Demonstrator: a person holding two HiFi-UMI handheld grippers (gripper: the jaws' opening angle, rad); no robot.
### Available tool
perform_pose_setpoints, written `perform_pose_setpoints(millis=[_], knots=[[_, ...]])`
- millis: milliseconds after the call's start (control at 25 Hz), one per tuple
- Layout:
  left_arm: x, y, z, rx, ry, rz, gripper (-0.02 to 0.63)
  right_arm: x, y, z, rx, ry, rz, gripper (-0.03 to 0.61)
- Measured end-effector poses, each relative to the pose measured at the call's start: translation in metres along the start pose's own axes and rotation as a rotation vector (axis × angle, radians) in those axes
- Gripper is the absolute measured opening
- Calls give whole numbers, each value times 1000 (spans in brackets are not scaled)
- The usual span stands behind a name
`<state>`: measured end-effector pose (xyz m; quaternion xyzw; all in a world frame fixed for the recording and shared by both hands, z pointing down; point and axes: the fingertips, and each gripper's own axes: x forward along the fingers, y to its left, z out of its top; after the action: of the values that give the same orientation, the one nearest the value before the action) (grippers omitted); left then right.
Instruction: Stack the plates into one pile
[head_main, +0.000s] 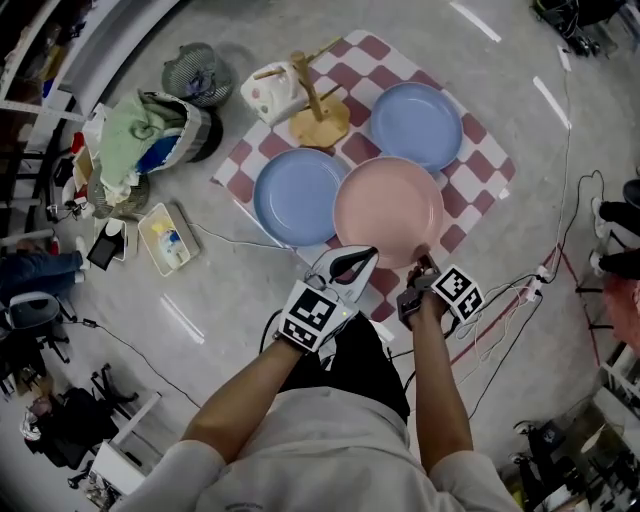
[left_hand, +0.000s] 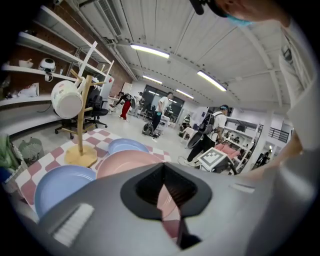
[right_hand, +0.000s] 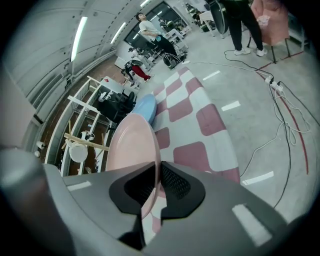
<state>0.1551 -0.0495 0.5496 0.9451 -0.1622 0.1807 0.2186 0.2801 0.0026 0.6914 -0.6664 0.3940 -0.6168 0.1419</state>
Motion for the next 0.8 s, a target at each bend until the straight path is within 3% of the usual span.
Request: perform_pose_setpoints(millis=[800], knots=[[-64, 67, -9, -71, -64, 177, 6, 60, 86, -80, -136, 168, 67, 38]])
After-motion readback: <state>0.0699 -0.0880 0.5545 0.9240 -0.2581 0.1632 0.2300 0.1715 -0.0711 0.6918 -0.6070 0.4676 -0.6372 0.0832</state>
